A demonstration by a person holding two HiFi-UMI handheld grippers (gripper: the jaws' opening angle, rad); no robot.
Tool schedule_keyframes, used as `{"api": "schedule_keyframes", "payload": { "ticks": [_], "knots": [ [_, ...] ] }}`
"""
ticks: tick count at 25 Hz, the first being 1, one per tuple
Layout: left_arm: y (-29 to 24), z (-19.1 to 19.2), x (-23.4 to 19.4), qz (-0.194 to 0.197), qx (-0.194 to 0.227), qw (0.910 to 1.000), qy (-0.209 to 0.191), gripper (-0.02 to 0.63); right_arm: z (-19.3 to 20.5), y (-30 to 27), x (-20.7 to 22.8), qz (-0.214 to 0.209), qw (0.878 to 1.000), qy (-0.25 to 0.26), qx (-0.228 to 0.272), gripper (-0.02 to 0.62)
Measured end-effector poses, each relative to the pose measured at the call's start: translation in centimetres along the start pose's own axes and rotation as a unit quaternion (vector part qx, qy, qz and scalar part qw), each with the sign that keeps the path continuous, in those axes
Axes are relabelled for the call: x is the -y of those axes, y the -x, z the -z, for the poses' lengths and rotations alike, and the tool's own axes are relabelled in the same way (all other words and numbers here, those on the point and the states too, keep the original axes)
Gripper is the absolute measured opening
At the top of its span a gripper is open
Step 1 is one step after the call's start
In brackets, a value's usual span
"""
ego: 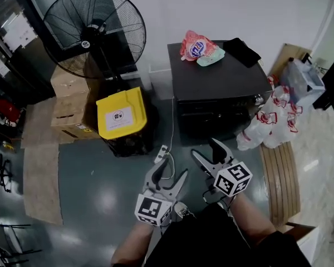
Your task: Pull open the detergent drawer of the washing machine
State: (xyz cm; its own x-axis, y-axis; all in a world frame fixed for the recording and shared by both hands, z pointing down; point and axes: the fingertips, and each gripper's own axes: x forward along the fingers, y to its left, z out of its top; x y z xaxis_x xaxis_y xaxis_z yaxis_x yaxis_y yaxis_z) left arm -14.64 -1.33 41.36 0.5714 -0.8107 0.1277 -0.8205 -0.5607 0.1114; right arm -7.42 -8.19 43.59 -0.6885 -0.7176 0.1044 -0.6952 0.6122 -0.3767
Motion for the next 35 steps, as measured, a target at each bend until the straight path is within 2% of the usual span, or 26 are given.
{"api": "schedule_keyframes", "payload": {
  "ticks": [9,20,26,35],
  "knots": [
    [-1.6,0.2,-1.5,0.014,-0.001,0.9999,0.007,0.258,0.9,-3.4,2.5,0.009,0.997,-0.08,-0.002,0.379],
    [-6.3,1.6,-4.2,-0.003,-0.024,0.9996,0.013,0.258,3.5,-8.7,9.5,0.017,0.986,-0.166,-0.025,0.411],
    [-10.3,2.2,-5.3,-0.008,-0.04,0.9991,0.013,0.258,5.3,-11.5,14.2,0.021,0.975,-0.22,-0.036,0.426],
    [-15.7,3.7,-6.9,-0.002,-0.069,0.9971,0.032,0.258,8.3,-15.4,20.1,0.026,0.949,-0.312,-0.045,0.459]
  ]
}}
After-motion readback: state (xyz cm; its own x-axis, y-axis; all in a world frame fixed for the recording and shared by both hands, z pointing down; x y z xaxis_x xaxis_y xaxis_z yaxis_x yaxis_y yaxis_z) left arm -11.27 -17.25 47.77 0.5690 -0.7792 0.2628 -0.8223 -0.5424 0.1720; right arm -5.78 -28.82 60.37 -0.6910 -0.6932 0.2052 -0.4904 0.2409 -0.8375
